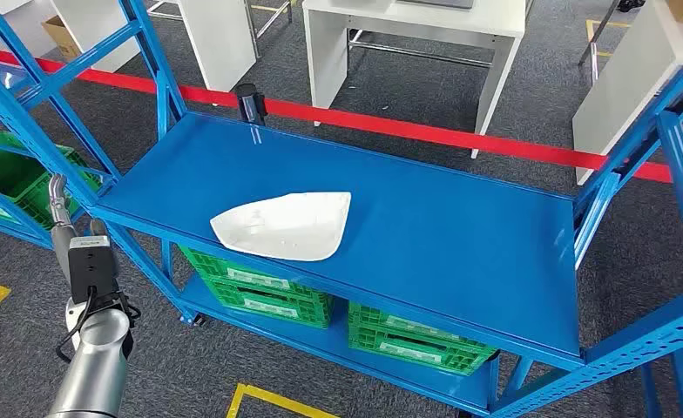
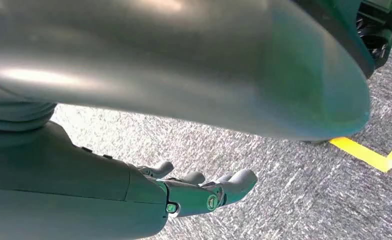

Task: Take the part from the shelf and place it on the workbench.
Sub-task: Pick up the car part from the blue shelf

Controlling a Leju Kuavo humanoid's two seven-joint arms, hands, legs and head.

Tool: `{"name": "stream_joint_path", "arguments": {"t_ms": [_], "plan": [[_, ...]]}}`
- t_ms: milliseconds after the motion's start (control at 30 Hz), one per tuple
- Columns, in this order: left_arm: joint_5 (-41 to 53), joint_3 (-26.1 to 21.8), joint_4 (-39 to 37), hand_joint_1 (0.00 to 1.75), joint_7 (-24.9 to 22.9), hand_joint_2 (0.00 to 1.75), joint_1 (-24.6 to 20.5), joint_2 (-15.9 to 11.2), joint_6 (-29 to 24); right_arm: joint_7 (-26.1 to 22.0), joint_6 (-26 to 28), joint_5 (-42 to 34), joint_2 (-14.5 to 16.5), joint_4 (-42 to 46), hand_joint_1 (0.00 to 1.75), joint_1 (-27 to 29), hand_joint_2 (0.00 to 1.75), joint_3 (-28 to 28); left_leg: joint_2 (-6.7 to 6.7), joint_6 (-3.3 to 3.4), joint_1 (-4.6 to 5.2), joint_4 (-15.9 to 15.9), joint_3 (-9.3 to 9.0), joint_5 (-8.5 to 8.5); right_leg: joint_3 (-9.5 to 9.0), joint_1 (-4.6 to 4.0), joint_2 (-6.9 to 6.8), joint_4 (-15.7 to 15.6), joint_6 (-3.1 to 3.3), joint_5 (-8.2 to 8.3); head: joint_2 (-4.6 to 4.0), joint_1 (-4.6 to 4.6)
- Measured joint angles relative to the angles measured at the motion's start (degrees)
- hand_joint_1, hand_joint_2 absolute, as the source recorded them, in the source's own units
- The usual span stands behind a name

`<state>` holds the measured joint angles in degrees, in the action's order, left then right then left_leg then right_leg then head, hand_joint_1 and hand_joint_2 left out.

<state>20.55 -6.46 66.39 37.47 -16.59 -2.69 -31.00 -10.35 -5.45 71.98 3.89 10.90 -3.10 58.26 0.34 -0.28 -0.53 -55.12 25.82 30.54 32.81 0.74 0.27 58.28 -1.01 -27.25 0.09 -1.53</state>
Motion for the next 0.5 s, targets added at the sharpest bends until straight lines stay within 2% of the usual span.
{"name": "stream_joint_path", "arguments": {"t_ms": [67,100,167,200,233,267,300,333,367,400,433,467,500], "plan": [[0.0,0.1,0.1,0.00,0.1,0.00,0.1,0.1,0.0,-0.1,0.0,0.0,-0.1,0.0,0.00,-0.1,0.00,0.1,0.20,0.19,-0.16,0.3,-0.18,-0.22,1.23,0.04,-0.01,2.2,-0.14,-1.09,0.00,0.19],[-0.1,0.3,0.2,0.00,0.2,0.00,0.3,0.2,0.0,-0.1,0.0,0.0,-0.2,0.0,0.00,-0.1,0.00,0.2,0.48,0.35,-0.30,0.6,-0.35,-0.37,2.80,0.12,-0.03,5.0,-0.28,-2.29,-0.01,0.33],[-0.2,0.5,0.4,0.00,0.3,0.00,0.8,0.3,0.0,-0.1,0.0,0.0,-0.2,0.0,0.00,0.0,0.00,0.4,0.99,0.51,-0.36,0.6,-0.38,-0.28,7.24,0.23,-0.03,12.3,-0.61,-4.63,-0.01,0.54],[-0.3,0.6,0.4,0.00,0.3,0.00,1.1,0.4,0.0,-0.1,0.0,0.0,-0.3,0.0,0.00,0.1,0.00,0.4,1.28,0.48,-0.39,0.6,-0.47,-0.12,8.94,0.33,-0.04,14.6,-0.78,-4.69,-0.01,0.56],[-0.4,0.7,0.4,0.00,0.4,0.00,1.4,0.5,0.0,-0.1,0.1,0.0,-0.3,0.0,0.00,0.1,0.00,0.4,1.56,0.36,-0.46,0.5,-0.63,0.12,9.72,0.46,-0.09,15.0,-0.95,-3.64,0.00,0.57],[-0.5,0.8,0.5,0.00,0.4,0.00,1.6,0.6,0.0,-0.1,0.1,0.0,-0.4,0.0,0.00,0.2,0.00,0.5,1.85,0.11,-0.59,0.4,-0.90,0.46,9.34,0.61,-0.28,13.0,-1.10,-1.54,-0.01,0.58],[-0.6,0.9,0.5,0.00,0.5,0.00,1.7,0.7,0.0,-0.1,0.1,0.0,-0.5,0.0,0.00,0.2,0.00,0.5,2.18,-0.23,-0.76,0.2,-1.26,0.95,8.08,0.74,-0.86,9.3,-1.28,0.93,-0.01,0.60],[-0.7,0.9,0.6,0.00,0.5,0.00,1.8,0.7,0.0,-0.1,0.1,0.0,-0.5,0.0,0.00,0.1,0.00,0.6,2.51,-0.69,-0.76,-0.1,-1.46,1.55,6.66,0.57,-1.78,5.9,-1.41,2.52,-0.02,0.74],[-0.9,1.0,0.7,0.00,0.6,0.00,1.8,0.7,0.0,-0.2,0.1,0.0,-0.5,0.0,0.00,0.0,0.00,0.6,2.85,-1.18,-0.68,-0.4,-1.58,2.16,5.52,0.42,-2.56,3.3,-1.10,3.21,-0.02,0.90],[-1.0,1.0,0.8,0.00,0.6,0.00,1.9,0.7,0.0,-0.2,0.1,0.1,-0.5,0.0,0.00,0.0,0.00,0.6,3.22,-1.61,-0.54,-0.6,-1.66,2.68,4.95,0.20,-3.09,2.0,-0.67,3.04,-0.01,0.89],[-1.1,1.0,0.9,0.00,0.7,0.00,1.9,0.7,0.0,-0.2,0.2,0.1,-0.5,0.0,0.00,-0.1,0.00,0.7,3.59,-2.00,-0.36,-0.6,-1.72,3.01,4.89,-0.09,-3.09,2.0,-0.07,2.34,-0.01,0.84],[-1.2,1.1,1.0,0.00,0.7,0.00,1.9,0.7,0.0,-0.2,0.2,0.1,-0.5,0.0,0.00,-0.1,0.00,0.7,4.04,-2.31,-0.36,-0.5,-1.97,3.25,4.93,-0.10,-2.60,2.0,0.62,2.02,0.00,0.64],[-1.2,1.2,1.2,0.00,0.8,0.00,1.8,0.7,0.0,-0.2,0.2,0.1,-0.6,0.0,0.00,-0.1,0.00,0.7,4.11,-2.61,-0.46,-0.4,-2.30,3.50,4.89,-0.11,-2.07,2.0,0.99,1.86,0.00,0.39]]}}
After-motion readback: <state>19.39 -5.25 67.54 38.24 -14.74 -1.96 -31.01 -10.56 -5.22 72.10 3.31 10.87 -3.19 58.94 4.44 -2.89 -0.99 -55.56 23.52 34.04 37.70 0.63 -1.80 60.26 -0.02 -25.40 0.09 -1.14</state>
